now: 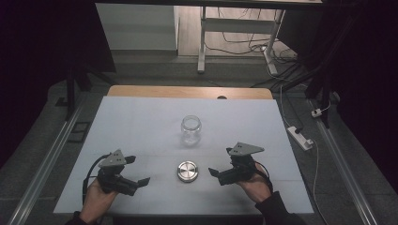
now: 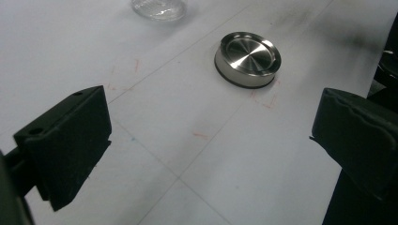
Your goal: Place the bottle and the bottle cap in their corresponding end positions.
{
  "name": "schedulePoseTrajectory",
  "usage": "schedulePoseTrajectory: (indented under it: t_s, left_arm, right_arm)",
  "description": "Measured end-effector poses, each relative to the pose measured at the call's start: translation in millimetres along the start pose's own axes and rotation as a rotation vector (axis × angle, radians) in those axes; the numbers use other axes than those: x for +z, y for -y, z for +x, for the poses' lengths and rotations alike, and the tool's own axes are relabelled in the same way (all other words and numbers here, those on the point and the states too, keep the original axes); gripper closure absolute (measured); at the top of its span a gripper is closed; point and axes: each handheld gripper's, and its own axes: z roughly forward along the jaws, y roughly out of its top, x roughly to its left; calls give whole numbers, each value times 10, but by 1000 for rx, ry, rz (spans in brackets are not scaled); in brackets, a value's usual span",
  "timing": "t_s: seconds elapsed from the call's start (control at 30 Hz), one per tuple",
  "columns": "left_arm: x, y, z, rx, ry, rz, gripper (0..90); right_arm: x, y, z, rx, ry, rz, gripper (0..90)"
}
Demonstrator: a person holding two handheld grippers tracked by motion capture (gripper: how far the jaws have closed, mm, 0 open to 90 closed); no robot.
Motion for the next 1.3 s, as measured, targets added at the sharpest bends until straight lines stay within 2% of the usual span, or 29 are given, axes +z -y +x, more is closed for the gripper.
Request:
schedulePoseTrajectory:
  t_s: [0.43, 0.87, 1.3]
  left_arm:
    - [-185, 163, 37, -36, -33, -3, 0]
    - [-365, 355, 52, -74, -71, -1, 0]
    - [-482, 539, 57, -105, -111, 11, 0]
  right_arm:
    - [-237, 190, -71, 32, 57, 10, 0]
    - [-518, 454, -134, 73, 121, 26, 0]
    - [-754, 692, -179, 115, 181, 48, 0]
